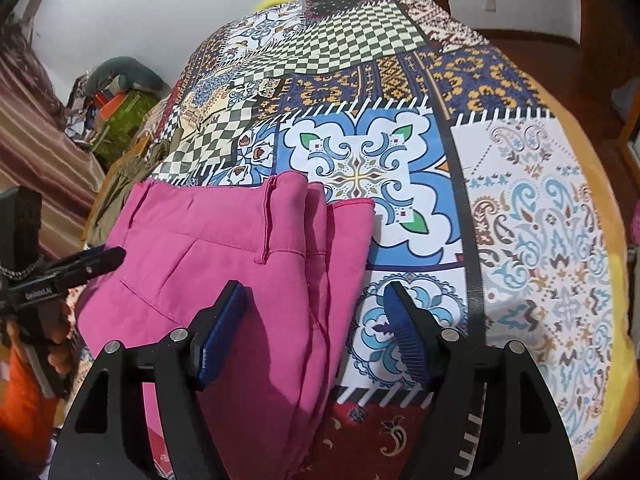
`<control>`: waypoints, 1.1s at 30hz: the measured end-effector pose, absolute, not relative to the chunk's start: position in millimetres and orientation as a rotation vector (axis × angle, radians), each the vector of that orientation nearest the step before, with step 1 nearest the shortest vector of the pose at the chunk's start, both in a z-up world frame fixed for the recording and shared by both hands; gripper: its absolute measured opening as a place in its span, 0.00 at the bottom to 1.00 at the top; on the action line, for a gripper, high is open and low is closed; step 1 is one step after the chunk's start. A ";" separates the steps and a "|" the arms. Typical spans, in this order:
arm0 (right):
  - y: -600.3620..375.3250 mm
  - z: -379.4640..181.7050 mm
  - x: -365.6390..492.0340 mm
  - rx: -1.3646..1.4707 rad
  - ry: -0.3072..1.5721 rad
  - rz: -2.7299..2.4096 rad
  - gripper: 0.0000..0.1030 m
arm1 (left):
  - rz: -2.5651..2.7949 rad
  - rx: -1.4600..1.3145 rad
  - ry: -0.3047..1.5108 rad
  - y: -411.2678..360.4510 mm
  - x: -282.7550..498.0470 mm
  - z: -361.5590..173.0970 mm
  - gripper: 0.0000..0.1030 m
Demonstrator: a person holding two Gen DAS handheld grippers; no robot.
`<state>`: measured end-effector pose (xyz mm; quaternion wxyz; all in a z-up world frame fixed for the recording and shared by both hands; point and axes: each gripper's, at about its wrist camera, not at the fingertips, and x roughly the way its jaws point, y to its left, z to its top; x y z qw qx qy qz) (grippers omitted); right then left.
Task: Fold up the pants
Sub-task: 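Close both grippers on the waistband edge of the pink trousers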
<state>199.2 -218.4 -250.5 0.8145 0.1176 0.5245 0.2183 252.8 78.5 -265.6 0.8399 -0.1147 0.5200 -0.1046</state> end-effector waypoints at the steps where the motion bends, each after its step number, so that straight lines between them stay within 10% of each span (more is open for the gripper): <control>1: -218.1 -251.0 201.0 0.255 1.122 0.469 0.66 | -0.226 -0.242 1.100 76.8 254.1 -266.0 0.81; 20: -202.3 -248.2 191.5 0.246 1.137 0.540 0.67 | -0.305 -0.259 1.147 64.7 245.0 -263.7 0.81; 33: -195.7 -239.5 204.9 0.238 1.085 0.508 0.29 | -0.237 -0.213 1.108 54.9 249.9 -251.4 0.37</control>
